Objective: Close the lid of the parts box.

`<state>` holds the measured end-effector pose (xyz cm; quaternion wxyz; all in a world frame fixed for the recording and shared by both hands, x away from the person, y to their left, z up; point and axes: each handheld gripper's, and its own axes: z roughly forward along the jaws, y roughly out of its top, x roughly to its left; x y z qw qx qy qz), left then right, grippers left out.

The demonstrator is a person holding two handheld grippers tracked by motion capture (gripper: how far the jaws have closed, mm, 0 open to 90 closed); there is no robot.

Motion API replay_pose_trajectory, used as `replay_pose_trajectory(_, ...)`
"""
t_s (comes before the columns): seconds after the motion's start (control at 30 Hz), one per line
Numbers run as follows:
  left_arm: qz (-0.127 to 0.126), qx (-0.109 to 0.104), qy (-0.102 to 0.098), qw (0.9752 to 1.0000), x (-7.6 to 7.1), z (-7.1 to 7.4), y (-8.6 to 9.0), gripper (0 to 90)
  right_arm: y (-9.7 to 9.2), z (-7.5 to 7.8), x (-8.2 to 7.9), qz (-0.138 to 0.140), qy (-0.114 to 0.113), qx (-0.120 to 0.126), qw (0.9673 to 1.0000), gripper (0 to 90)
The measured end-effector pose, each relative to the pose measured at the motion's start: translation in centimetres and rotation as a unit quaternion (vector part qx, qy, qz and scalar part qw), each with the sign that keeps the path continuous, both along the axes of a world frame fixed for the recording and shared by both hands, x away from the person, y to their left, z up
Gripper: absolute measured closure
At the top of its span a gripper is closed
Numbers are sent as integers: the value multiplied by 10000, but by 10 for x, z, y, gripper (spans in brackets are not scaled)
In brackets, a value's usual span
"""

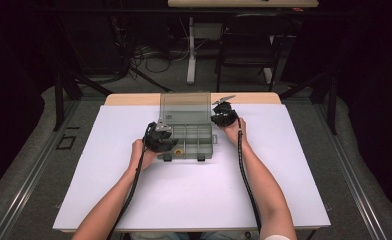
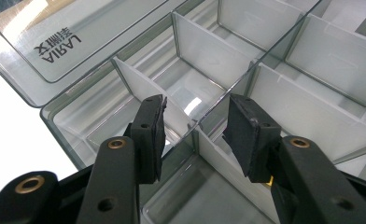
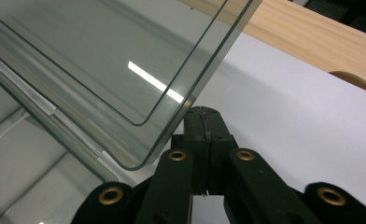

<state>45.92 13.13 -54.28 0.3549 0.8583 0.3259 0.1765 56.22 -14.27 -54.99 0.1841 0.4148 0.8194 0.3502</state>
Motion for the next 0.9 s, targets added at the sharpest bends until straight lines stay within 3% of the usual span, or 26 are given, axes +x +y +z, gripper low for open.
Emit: replay_pose_trajectory(0.9,8,13,-4,10000,0,0,0,572,-2,9,-3,7,-295,168,9994,900)
